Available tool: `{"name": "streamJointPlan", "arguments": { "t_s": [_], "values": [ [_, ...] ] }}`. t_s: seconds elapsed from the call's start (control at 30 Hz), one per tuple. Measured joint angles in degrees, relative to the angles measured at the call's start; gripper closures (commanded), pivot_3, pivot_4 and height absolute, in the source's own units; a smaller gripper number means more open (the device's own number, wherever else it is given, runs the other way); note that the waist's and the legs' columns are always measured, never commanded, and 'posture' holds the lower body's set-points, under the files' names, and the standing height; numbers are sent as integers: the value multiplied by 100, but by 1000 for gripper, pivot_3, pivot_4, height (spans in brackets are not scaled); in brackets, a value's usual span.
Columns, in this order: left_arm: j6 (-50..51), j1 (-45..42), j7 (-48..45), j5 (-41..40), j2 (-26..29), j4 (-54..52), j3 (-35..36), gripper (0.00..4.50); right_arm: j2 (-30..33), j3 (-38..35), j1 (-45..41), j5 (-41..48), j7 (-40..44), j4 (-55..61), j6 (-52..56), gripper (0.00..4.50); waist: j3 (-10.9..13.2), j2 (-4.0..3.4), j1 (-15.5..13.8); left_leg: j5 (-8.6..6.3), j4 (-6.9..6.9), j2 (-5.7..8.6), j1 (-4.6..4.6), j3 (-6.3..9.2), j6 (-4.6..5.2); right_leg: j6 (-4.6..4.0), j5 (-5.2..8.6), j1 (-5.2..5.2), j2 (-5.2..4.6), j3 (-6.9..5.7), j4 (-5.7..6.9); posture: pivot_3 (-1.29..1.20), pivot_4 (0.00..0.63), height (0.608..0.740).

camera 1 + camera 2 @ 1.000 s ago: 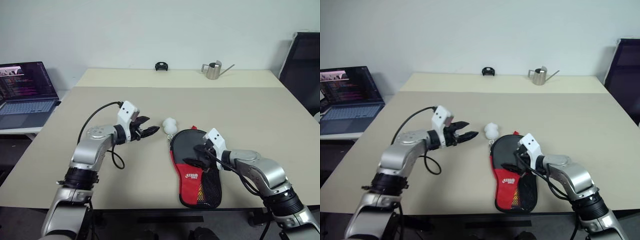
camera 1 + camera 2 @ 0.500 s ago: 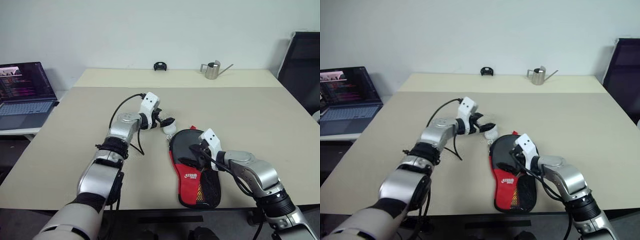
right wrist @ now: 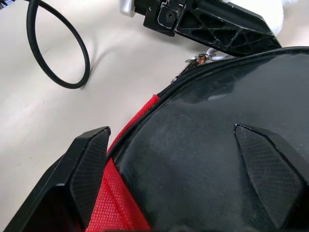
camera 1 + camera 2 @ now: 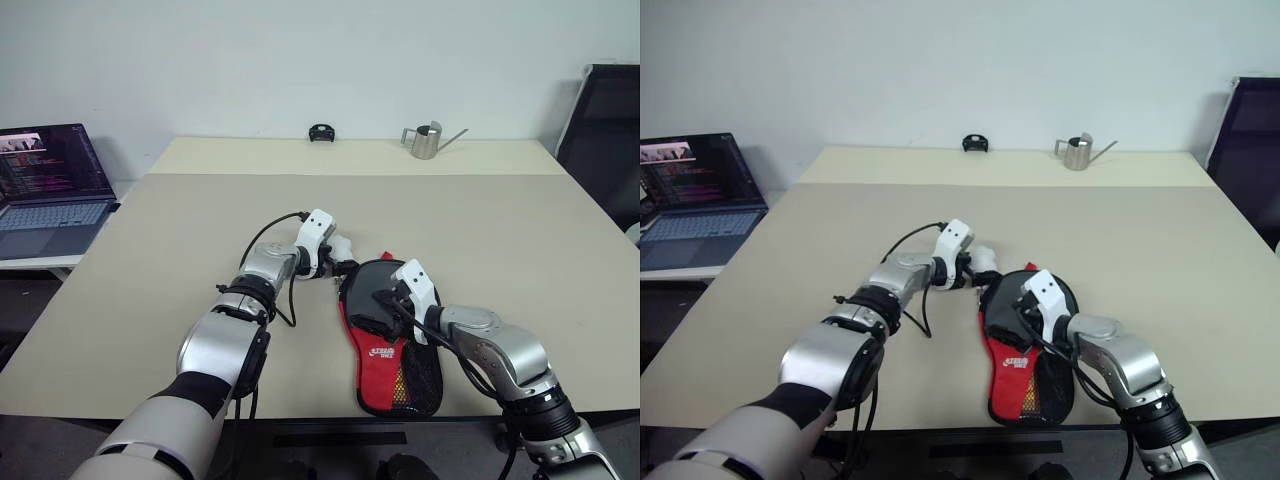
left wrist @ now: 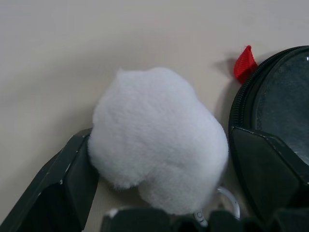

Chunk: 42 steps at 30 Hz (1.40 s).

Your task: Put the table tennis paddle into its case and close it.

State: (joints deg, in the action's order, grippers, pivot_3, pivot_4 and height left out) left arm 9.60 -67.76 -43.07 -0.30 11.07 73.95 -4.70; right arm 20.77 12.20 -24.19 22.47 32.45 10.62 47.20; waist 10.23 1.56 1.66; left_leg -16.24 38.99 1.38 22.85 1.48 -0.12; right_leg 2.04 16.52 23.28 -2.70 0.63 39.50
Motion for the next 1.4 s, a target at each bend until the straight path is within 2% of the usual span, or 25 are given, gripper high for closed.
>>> {"name": "streamJointPlan", "arguments": {
  "t_s": [0.03,0.13,0.4,0.5,1.03,1.4],
  "values": [
    [-9,0,15,25,-9,7,18,18,-16,-5,14,0,-11,11,4,0,-1,1,-1,0,0,0,0,0,0,0,0,0,0,1,0,0,150,740],
    [-20,0,70,71,-58,18,60,630,-73,-30,53,-2,-45,33,13,0,-4,6,-2,0,0,0,0,0,0,0,0,-1,0,1,1,0,150,740],
    [-30,16,21,152,-160,61,174,3488,-322,-137,63,-163,-409,-59,-60,0,-11,15,-1,0,2,1,-4,0,-1,0,0,-1,-1,0,12,0,150,740],
    [-42,30,-64,151,-140,60,216,4192,-331,-229,8,-217,-545,-158,-31,0,-16,20,-2,0,2,3,-7,-1,0,0,0,-1,-2,1,16,0,150,740],
    [-132,301,-666,130,514,-177,295,4247,-251,-140,-11,-666,-685,-336,-58,0,-61,65,-2,0,3,2,-15,0,0,0,0,-5,-1,3,27,0,150,740],
    [-275,-11,-588,140,256,-220,291,4247,-525,-53,53,-998,-770,-461,-244,0,-87,90,4,0,5,1,-32,-2,0,0,0,-12,-1,5,42,0,150,740]
  ]
}}
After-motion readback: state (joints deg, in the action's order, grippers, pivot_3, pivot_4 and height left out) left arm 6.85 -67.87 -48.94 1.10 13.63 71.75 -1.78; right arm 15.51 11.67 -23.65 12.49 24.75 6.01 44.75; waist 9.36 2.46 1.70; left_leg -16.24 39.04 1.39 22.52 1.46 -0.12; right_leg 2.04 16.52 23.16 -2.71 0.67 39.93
